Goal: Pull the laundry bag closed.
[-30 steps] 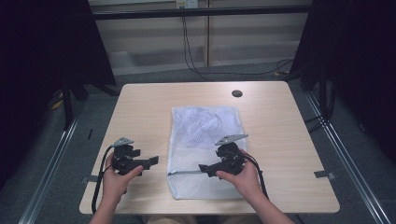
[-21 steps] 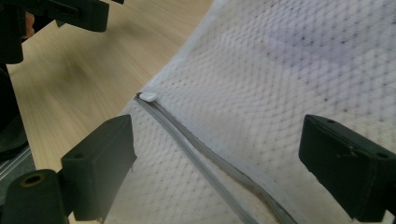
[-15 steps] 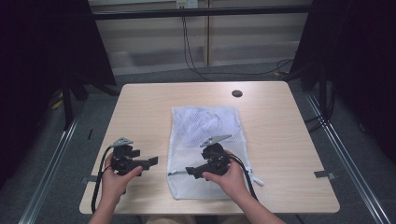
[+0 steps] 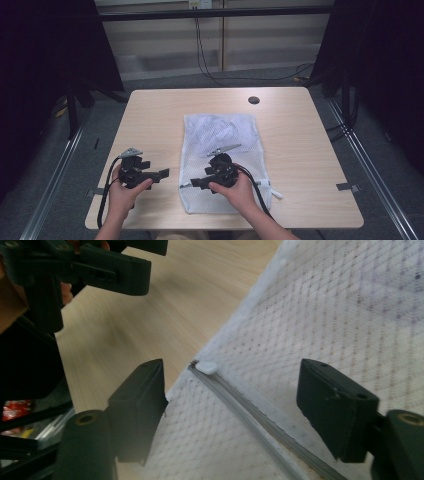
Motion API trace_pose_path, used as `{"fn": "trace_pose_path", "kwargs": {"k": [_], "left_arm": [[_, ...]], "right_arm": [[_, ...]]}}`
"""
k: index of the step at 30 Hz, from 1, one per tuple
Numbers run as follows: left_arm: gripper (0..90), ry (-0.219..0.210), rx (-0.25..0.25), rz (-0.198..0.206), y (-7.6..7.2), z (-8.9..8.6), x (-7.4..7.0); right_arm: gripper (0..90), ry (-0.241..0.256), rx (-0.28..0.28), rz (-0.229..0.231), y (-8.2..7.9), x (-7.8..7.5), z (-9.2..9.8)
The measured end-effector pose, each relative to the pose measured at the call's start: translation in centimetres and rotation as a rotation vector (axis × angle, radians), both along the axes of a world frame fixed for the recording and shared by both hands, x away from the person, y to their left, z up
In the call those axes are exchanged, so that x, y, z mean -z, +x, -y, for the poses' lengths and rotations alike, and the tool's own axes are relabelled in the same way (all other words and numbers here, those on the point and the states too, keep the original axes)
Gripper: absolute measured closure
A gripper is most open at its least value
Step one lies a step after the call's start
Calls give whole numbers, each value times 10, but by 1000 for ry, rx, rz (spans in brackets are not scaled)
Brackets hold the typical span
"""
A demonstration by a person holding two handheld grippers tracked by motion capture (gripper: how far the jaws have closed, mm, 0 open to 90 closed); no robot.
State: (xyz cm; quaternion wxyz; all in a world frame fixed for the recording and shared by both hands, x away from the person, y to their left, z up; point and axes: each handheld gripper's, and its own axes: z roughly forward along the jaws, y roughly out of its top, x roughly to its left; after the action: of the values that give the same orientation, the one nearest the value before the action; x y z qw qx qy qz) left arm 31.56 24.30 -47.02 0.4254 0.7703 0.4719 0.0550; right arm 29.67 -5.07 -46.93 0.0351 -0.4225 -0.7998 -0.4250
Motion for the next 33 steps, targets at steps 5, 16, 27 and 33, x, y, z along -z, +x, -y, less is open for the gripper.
{"fn": "trace_pose_path", "kwargs": {"k": [5, 16, 27, 33], "left_arm": [[58, -3, 2, -2, -1, 0, 0], [58, -19, 2, -7, -1, -1, -1], [62, -23, 9, -15, -1, -2, -1], [63, -24, 5, -16, -1, -2, 0]], "right_arm": [[361, 52, 9, -44, 3, 1, -4], [447, 74, 7, -101, 4, 7, -12], [545, 83, 6, -146, 7, 11, -18], [595, 79, 2, -144, 8, 12, -20]]}}
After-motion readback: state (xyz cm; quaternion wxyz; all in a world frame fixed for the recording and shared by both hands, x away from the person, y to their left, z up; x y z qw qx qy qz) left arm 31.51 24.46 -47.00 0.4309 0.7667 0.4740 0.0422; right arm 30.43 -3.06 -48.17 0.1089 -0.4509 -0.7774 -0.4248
